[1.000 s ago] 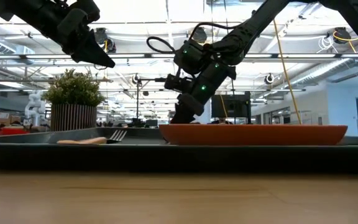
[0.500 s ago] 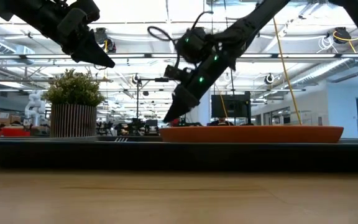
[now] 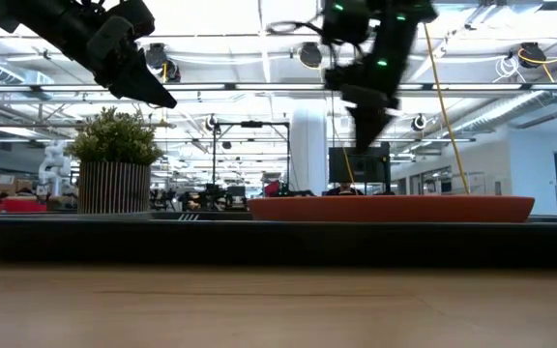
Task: Pick and place plate/cup/fork/spoon on tray
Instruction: Move the black table tray from right to center table
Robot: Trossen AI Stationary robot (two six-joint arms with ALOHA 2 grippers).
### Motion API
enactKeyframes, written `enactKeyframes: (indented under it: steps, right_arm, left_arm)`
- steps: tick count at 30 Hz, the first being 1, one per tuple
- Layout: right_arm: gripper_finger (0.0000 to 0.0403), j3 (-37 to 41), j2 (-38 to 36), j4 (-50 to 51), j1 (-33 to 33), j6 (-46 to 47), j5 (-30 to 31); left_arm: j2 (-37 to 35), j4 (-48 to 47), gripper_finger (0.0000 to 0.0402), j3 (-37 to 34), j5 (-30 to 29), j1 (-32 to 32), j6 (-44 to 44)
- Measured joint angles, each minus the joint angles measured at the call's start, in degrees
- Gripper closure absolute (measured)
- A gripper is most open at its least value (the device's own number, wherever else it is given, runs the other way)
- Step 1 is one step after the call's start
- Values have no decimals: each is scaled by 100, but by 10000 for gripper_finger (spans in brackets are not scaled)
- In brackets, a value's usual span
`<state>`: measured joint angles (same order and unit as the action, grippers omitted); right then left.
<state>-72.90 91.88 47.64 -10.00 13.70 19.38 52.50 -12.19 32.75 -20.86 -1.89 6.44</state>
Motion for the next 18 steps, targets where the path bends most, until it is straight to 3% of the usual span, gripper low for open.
enactKeyframes:
  steps: [3, 8, 13, 18]
  right_arm:
    - [195, 554, -375, 308, 25, 889, -80]
    - [195, 1738, -1076, -108, 117, 1909, -528]
    - [195, 2752, -1636, -831, 129, 2498, -612]
    - [195, 3293, -1913, -823, 129, 2802, -617]
  left_arm:
    - [-1, 0, 385, 0, 0, 0, 0]
    - [1, 0, 385, 0, 0, -7, 0]
    - [1, 0, 385, 0, 0, -7, -32]
    - [1, 2, 385, 0, 0, -7, -33]
